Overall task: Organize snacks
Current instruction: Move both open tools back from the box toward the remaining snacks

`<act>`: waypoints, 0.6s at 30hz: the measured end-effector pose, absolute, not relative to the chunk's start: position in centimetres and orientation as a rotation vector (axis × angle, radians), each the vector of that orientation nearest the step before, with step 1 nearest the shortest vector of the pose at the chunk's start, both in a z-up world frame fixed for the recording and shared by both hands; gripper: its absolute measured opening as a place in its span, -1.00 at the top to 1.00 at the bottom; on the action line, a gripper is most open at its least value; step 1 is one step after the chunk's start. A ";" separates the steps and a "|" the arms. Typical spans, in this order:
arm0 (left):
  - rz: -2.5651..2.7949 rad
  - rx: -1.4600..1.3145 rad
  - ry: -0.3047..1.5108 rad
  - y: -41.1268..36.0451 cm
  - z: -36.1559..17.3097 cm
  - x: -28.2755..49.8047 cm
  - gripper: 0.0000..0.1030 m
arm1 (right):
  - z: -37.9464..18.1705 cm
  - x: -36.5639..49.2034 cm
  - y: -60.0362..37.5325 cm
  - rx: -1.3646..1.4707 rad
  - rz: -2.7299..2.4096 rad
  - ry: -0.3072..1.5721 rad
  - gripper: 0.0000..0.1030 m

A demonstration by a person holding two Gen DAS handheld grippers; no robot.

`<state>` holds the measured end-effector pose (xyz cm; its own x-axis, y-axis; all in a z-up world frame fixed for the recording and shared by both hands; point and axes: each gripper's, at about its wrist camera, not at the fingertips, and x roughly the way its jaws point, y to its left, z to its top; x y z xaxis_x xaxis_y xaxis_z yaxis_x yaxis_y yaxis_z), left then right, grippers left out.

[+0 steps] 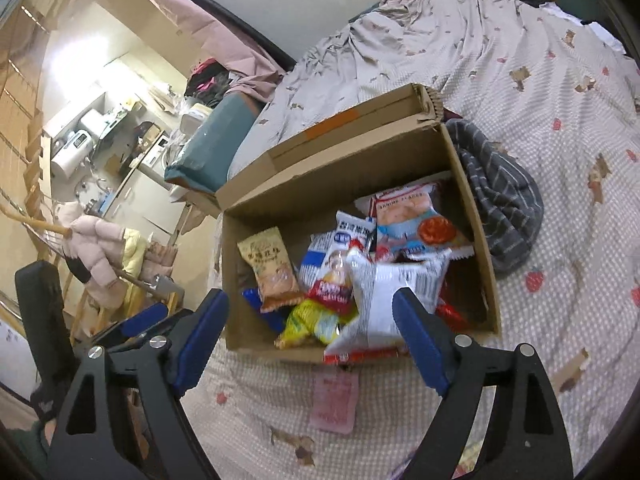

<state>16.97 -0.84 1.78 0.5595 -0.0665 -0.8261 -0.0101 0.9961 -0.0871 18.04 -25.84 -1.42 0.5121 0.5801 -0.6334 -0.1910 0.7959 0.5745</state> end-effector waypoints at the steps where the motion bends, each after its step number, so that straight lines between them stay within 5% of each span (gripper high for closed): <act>1: -0.039 -0.098 0.975 -0.5 1.8 16.5 -0.57 | -1.4 17.6 -26.0 0.473 0.483 0.926 -0.68; 3: -0.049 -0.120 0.968 0.1 1.7 15.4 -0.69 | -1.5 16.8 -26.4 0.478 0.469 0.934 -0.68; 18: -0.066 -0.082 0.990 1.0 -2.4 9.9 -0.70 | -4.4 10.1 -29.8 0.474 0.285 1.075 -0.68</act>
<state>9.92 0.95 -2.39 0.5473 -0.0929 -0.8318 0.0186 0.9949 -0.0989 10.14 -29.84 -4.45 0.4528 0.4461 -0.7720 0.0046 0.8647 0.5023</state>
